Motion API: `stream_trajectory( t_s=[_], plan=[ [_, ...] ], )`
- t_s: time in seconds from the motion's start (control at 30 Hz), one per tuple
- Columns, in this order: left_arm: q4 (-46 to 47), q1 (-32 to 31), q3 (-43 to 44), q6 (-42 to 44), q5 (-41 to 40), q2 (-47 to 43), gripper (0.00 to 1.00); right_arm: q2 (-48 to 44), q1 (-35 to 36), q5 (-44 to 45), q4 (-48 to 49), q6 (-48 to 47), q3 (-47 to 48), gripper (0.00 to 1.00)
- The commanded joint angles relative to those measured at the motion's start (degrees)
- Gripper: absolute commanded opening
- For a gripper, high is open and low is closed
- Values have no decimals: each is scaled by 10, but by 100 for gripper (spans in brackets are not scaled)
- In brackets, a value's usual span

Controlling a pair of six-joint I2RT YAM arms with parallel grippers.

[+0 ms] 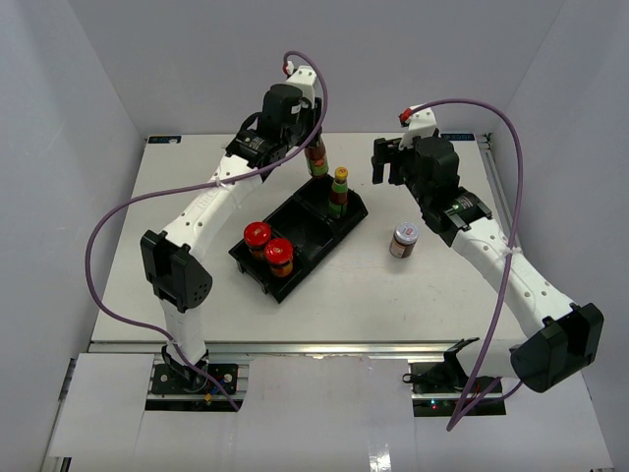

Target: Organize the condiment bottles

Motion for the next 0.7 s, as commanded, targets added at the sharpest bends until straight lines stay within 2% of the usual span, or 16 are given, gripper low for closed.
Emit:
stream_trajectory(
  t_s=[0.0,0.67],
  plan=[
    [83,-8,-2,-3,-3,-15,0,-21,-5,14,16,1,-3,86],
    [169,-15,-141,-13,18,-10,0,-26,-8,17,27,-3,-22,86]
  ],
)
